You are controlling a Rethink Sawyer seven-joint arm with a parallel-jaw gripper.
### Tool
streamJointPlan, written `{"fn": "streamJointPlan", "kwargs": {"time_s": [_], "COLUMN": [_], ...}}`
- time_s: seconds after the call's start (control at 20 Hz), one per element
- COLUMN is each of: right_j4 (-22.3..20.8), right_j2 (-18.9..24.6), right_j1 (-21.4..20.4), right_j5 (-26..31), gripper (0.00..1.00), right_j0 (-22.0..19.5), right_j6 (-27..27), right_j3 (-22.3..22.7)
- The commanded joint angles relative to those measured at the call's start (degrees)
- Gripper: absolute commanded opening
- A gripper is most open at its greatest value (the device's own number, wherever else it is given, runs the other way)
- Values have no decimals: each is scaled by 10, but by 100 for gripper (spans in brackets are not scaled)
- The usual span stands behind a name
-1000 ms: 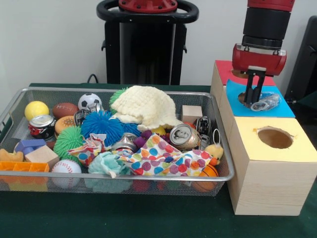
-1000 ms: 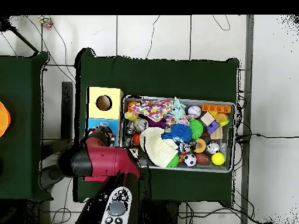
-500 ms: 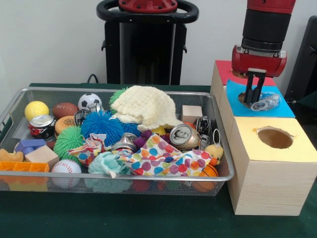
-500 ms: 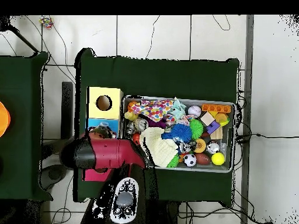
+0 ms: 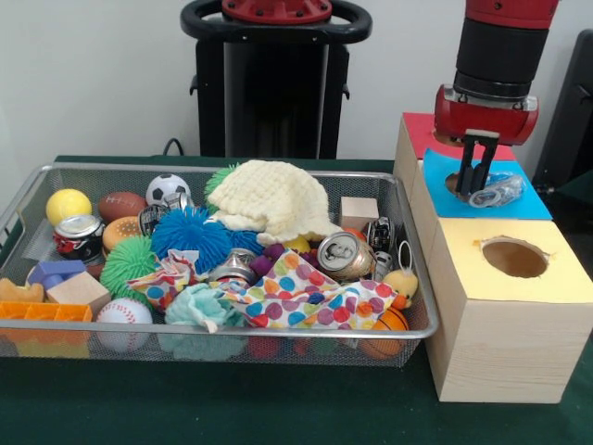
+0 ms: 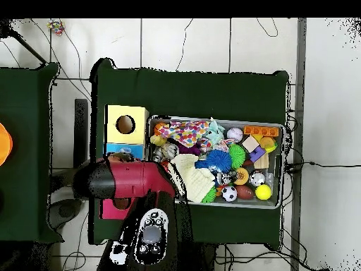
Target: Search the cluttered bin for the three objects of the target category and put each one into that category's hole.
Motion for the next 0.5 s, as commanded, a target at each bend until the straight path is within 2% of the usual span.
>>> {"fn": "streamJointPlan", "kwargs": {"time_s": [0.05, 0.3, 0.5], "right_j4": [-75, -80, -77], "right_j2": [65, 78, 103], "right_j1": [275, 229, 202], "right_j5": [-182, -137, -138], "gripper": [0, 0, 0], "right_j0": [-51, -61, -85], "right_j6": [21, 2, 1], "right_j3": [-8, 8, 31]}}
